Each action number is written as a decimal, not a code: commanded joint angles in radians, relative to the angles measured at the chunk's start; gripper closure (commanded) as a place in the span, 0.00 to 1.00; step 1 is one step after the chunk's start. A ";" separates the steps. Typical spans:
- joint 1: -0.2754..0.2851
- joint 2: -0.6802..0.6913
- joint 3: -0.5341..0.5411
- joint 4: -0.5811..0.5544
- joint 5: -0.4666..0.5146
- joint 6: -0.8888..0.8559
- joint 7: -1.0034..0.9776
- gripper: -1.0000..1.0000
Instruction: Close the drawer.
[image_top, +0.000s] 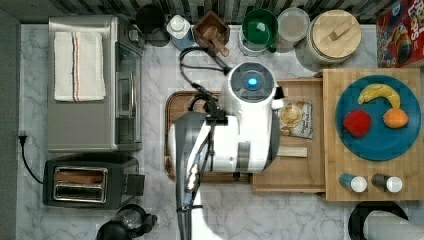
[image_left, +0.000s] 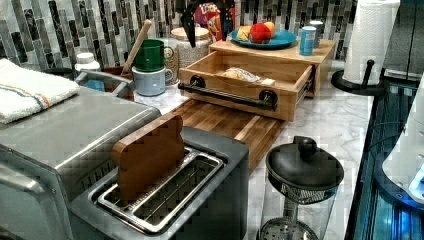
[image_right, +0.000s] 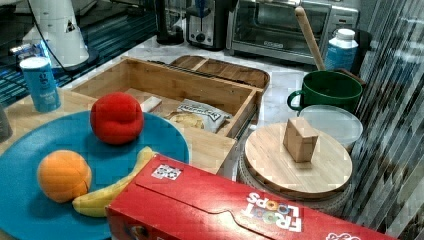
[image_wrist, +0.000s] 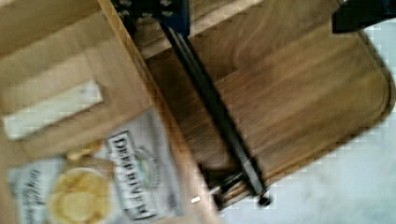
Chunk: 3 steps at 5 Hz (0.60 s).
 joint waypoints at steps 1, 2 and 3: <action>0.027 -0.034 0.069 -0.163 0.085 0.167 -0.343 1.00; 0.022 -0.014 0.088 -0.210 0.072 0.255 -0.369 1.00; 0.023 0.023 0.102 -0.231 0.004 0.310 -0.335 1.00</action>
